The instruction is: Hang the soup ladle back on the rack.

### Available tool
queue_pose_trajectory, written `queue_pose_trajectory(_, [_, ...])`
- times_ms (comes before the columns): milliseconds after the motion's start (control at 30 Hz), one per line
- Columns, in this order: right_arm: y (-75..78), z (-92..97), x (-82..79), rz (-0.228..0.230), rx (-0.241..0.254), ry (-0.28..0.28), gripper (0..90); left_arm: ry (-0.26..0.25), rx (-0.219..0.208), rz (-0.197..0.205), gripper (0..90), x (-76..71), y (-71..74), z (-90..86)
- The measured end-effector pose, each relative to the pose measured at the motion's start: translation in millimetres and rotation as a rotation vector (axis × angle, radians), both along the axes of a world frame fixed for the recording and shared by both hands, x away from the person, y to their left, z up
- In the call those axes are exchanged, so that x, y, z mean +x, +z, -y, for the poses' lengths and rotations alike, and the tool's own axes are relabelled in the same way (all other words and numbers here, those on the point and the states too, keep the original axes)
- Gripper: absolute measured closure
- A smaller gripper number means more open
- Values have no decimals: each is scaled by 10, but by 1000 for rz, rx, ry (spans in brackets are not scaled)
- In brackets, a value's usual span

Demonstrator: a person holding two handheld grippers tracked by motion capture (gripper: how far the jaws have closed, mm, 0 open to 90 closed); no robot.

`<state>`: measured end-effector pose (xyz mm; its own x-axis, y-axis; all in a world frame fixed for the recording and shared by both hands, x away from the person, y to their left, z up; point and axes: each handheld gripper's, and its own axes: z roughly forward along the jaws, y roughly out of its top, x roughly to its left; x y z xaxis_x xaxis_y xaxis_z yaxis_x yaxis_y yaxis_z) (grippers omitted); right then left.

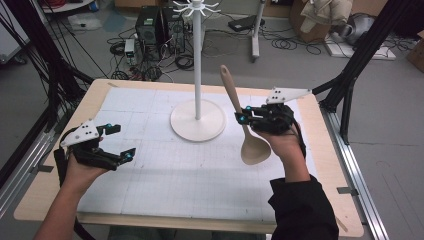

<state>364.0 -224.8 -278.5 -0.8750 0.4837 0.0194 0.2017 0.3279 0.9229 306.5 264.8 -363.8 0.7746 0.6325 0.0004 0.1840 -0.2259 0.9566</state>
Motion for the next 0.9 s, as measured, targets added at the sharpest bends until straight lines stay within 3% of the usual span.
queue_pose_trajectory(233, [311, -34, 211, 15, 41, 0, 784, 8, 5, 5, 17, 12, 43, -38])
queue_pose_trajectory(400, [480, -92, 347, 25, 42, -4, 784, 11, 9, 11, 17, 26, 77, -50])
queue_pose_trajectory(700, [694, -249, 563, 31, 37, 3, 784, 17, 10, 9, 17, 69, 95, -64])
queue_pose_trajectory(900, [741, -353, 682, 20, 26, 11, 784, 19, 11, 10, 17, 79, 100, -75])
